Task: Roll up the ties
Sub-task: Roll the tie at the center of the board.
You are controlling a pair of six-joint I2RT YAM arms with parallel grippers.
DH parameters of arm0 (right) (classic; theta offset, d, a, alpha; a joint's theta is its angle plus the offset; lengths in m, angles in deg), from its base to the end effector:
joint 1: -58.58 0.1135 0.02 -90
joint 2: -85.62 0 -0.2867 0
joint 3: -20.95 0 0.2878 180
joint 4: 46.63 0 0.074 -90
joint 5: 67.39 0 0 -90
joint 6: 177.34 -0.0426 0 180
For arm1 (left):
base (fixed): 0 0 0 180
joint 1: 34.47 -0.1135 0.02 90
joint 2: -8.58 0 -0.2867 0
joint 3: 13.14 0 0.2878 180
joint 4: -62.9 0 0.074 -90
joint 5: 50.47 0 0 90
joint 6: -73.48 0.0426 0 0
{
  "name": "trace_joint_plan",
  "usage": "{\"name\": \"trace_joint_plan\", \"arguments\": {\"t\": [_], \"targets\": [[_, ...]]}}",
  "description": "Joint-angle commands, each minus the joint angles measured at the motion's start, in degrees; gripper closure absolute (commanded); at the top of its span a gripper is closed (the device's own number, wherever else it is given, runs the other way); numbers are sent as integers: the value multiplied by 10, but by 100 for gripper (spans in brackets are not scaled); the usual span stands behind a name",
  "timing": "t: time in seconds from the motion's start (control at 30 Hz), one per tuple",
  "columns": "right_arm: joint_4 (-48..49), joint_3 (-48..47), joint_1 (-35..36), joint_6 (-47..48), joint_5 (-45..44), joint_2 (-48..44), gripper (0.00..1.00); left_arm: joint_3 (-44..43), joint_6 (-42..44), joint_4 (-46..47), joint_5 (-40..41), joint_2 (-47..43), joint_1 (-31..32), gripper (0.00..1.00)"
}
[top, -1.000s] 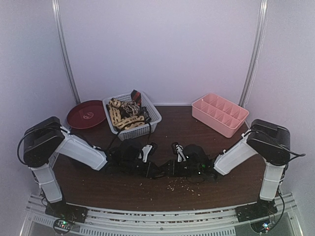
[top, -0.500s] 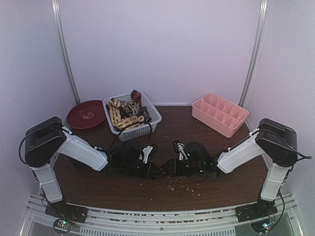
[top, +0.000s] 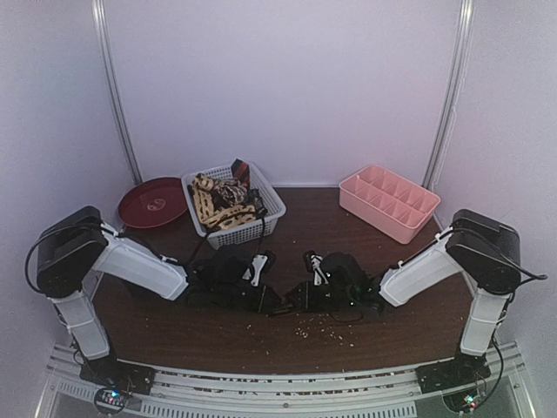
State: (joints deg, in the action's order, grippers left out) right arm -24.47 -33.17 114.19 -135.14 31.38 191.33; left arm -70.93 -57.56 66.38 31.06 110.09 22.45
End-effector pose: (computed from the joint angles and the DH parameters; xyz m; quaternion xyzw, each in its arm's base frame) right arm 0.2079 0.3152 0.1069 -0.0971 0.8564 0.4355 0.2598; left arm 0.1988 -0.3167 0.1205 0.1557 0.8917 -0.3605 0.2248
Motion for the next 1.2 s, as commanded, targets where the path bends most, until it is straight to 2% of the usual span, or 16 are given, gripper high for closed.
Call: {"name": "trace_joint_plan", "arguments": {"t": [0.0,0.17,0.33,0.67,0.83,1.17], "targets": [[-22,-4,4,14,-10,8,79,-2,-1,-90,95,-49,-1,96],[-20,-1,4,16,-10,6,79,26,-13,-120,106,-71,-1,100],[-17,-1,5,16,-10,7,80,62,-25,-66,71,-62,0,100],[-25,0,4,21,-20,-2,80,66,-32,27,15,-6,4,100],[-20,4,4,23,-22,-2,80,74,-39,63,-4,-8,4,100],[-31,8,4,38,-35,-13,81,52,-41,76,-23,-10,4,100]]}}
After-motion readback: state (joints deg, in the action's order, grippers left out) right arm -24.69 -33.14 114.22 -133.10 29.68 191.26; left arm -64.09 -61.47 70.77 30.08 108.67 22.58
